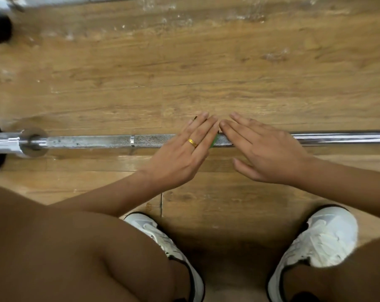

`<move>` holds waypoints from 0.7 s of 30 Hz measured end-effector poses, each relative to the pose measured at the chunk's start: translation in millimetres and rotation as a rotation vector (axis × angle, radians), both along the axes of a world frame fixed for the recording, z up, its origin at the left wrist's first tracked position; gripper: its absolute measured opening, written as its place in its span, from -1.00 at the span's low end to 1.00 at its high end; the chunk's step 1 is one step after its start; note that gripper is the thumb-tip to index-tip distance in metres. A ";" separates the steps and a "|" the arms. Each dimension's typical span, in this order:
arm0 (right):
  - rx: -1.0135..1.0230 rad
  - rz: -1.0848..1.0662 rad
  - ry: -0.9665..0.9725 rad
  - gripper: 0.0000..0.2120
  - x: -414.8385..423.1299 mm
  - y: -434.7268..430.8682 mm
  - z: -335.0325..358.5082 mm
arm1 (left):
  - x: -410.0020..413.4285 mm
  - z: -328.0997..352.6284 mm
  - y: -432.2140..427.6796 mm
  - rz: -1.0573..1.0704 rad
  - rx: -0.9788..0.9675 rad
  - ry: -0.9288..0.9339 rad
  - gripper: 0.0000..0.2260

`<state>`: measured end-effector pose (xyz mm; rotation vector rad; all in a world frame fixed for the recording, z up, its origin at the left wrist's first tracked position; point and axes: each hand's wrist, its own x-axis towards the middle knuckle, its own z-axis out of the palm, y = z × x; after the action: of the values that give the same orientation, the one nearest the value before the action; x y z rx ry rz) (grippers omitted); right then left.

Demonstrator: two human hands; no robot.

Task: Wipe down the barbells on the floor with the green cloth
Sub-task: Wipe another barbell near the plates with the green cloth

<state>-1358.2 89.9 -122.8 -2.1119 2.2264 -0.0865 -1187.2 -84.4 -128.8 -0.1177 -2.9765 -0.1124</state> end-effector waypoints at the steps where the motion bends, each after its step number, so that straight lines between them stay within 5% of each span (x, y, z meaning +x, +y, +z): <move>1: 0.012 0.001 -0.006 -0.34 -0.5 0.3 0.1 | -2.0 0.2 1.5 -0.010 -0.006 -0.003 -0.53; 8: 0.052 0.022 -0.029 -0.32 -5.9 2.1 -2.6 | 41.6 10.6 -24.6 0.271 0.069 -0.050 -0.59; 16: 0.094 -0.013 0.067 -0.25 1.5 3.4 1.5 | 22.9 14.3 -12.3 0.210 0.042 -0.085 -0.49; 21: 0.043 -0.103 0.123 -0.27 19.3 16.6 -3.0 | 57.5 14.5 -36.4 0.474 0.110 -0.056 -0.44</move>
<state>-1338.9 106.5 -125.8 -2.0330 2.3817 0.0872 -1129.7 -120.7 -114.3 0.6073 -2.9494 -0.2199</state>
